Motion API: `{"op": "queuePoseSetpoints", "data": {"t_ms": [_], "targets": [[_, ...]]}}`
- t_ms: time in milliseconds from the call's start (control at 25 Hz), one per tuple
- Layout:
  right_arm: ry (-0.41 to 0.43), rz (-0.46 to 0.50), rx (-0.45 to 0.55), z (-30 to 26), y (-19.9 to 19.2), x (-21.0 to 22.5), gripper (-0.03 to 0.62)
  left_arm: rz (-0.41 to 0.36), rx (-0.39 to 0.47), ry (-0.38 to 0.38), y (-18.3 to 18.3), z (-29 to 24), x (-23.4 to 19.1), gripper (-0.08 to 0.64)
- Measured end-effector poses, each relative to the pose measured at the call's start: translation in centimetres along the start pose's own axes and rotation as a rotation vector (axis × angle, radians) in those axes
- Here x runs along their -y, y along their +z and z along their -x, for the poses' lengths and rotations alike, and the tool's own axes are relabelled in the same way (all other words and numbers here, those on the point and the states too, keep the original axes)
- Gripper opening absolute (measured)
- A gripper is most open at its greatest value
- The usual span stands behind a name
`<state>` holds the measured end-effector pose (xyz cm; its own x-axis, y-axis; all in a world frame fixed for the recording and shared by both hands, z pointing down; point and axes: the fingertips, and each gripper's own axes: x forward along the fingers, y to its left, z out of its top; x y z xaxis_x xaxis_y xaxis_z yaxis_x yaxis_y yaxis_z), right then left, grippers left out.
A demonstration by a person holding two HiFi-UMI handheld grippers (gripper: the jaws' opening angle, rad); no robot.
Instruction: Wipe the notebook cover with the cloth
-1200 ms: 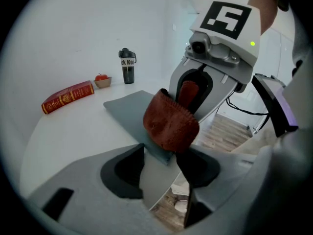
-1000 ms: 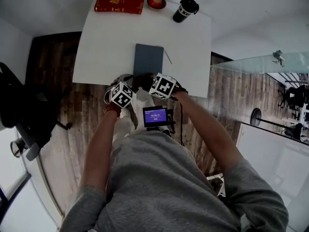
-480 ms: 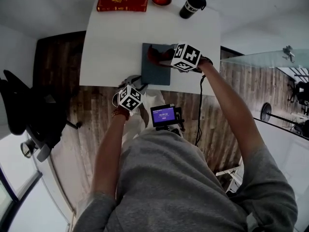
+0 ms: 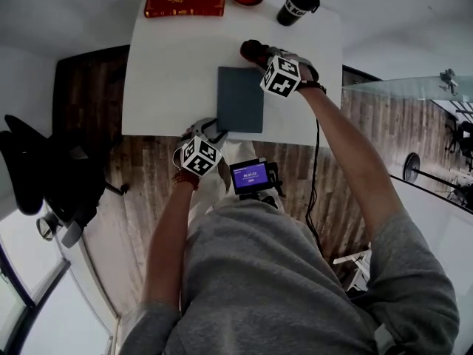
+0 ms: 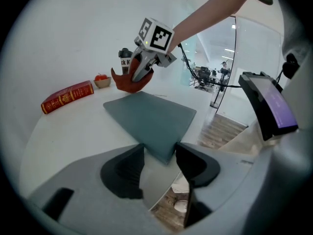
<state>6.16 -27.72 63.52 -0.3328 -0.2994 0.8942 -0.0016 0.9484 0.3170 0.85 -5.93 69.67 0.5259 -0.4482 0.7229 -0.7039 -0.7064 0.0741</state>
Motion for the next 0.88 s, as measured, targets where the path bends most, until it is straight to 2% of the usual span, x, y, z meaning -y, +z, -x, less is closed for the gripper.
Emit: {"op": "queuePoseSetpoints", "data": {"t_ms": [120,200,360,880], "targets": [[0.051,0.016,-0.036,-2.2,-1.0,-3.8,0.075,0.002,0.001,-0.001,0.0,0.0,0.0,0.204],[0.027,-0.019,-0.028,-2.6,-1.2,-4.9,0.074,0.002,0.000,-0.002,0.0,0.0,0.1,0.204],[0.018,-0.153,-0.007,-2.6,-1.2,-4.8,0.074,0.001,-0.002,0.003,-0.1,0.0,0.0,0.204],[0.044,-0.220,-0.030,-2.2,-1.0,-6.3,0.074,-0.001,0.000,0.006,0.0,-0.1,0.0,0.206]]}}
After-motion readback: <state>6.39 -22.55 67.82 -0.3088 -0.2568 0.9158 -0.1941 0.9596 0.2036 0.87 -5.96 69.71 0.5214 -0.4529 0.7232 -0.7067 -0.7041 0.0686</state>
